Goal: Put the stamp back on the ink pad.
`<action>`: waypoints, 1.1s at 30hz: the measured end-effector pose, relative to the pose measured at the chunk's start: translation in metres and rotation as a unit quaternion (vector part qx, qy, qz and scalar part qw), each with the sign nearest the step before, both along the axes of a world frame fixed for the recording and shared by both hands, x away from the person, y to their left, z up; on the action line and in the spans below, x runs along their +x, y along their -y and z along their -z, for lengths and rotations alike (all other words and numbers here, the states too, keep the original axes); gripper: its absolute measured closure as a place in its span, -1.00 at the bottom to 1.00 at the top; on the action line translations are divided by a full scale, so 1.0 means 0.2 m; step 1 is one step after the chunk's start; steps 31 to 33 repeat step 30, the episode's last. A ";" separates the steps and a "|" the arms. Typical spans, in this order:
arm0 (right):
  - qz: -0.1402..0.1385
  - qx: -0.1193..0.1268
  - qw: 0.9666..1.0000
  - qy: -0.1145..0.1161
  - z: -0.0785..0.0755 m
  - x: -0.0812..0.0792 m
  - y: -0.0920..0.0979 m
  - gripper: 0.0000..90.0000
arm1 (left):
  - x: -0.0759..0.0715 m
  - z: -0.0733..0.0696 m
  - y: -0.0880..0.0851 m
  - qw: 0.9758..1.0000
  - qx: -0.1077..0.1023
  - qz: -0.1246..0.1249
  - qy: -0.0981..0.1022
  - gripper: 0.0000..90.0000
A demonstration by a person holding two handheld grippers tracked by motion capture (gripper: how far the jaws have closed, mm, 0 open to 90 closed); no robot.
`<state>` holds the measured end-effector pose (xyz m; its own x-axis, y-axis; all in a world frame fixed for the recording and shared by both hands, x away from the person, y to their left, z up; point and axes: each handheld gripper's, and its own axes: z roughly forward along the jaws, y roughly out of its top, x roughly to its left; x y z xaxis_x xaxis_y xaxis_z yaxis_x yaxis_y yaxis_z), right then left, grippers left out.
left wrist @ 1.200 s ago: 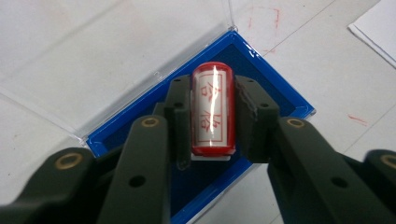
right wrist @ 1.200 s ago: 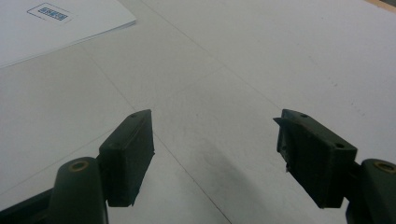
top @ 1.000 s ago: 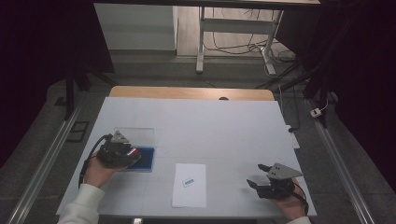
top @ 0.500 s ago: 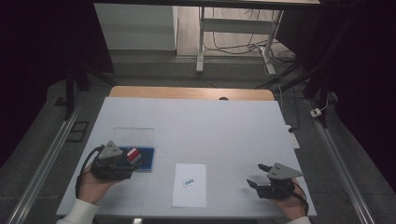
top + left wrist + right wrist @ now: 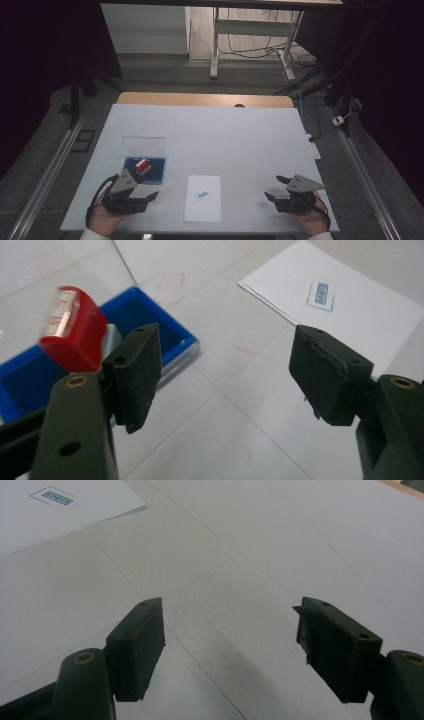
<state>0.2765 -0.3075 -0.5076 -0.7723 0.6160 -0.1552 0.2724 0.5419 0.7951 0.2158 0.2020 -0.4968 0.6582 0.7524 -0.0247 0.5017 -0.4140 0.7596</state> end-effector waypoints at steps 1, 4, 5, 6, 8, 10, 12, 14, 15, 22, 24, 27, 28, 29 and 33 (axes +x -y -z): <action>-0.001 0.001 1.000 -0.001 0.00 0.00 0.00 -0.41 | 0.00 0.01 0.01 1.000 0.000 0.003 0.000 -0.34; -0.001 0.001 1.000 -0.001 0.00 0.00 0.01 -0.41 | -0.01 0.04 0.03 1.000 0.001 0.007 0.000 -0.34; -0.001 0.001 1.000 0.000 0.00 0.00 0.01 -0.41 | -0.01 0.04 0.03 1.000 0.002 0.008 0.001 -0.34; -0.001 0.002 1.000 0.000 0.00 0.00 0.01 -0.41 | -0.01 0.05 0.04 1.000 0.002 0.008 0.001 -0.34; -0.001 0.002 1.000 0.001 0.00 0.00 0.01 -0.41 | -0.01 0.06 0.04 1.000 0.001 0.009 0.000 -0.34; 0.000 0.003 1.000 0.001 0.00 0.00 0.01 -0.41 | -0.01 0.07 0.04 1.000 0.002 0.008 0.000 -0.34; 0.001 0.003 1.000 0.001 0.00 0.00 0.02 -0.41 | -0.01 0.07 0.04 1.000 0.002 0.009 0.001 -0.34; 0.001 0.003 1.000 0.002 0.00 0.01 0.02 -0.41 | -0.01 0.07 0.04 1.000 0.001 0.008 0.001 -0.34; 0.001 0.003 1.000 0.002 0.00 0.00 0.02 -0.41 | -0.01 0.07 0.04 1.000 0.002 0.008 0.002 -0.34; 0.000 0.004 1.000 0.003 0.00 0.00 0.01 -0.41 | -0.01 0.07 0.05 1.000 0.001 0.009 0.002 -0.34; 0.000 0.003 1.000 0.003 0.00 0.00 0.02 -0.41 | -0.01 0.07 0.05 1.000 0.002 0.011 0.002 -0.34; 0.001 0.004 1.000 0.004 0.00 0.00 0.02 -0.41 | -0.01 0.07 0.05 1.000 0.002 0.009 0.003 -0.34; 0.001 0.004 1.000 0.004 0.00 0.00 0.02 -0.41 | -0.01 0.07 0.05 1.000 0.002 0.008 0.004 -0.34; 0.001 0.004 1.000 0.003 0.00 0.00 0.02 -0.41 | -0.01 0.07 0.05 1.000 0.002 0.007 0.004 -0.34; 0.000 0.004 1.000 0.004 0.00 0.00 0.02 -0.41 | -0.01 0.07 0.04 1.000 0.002 0.007 0.004 -0.34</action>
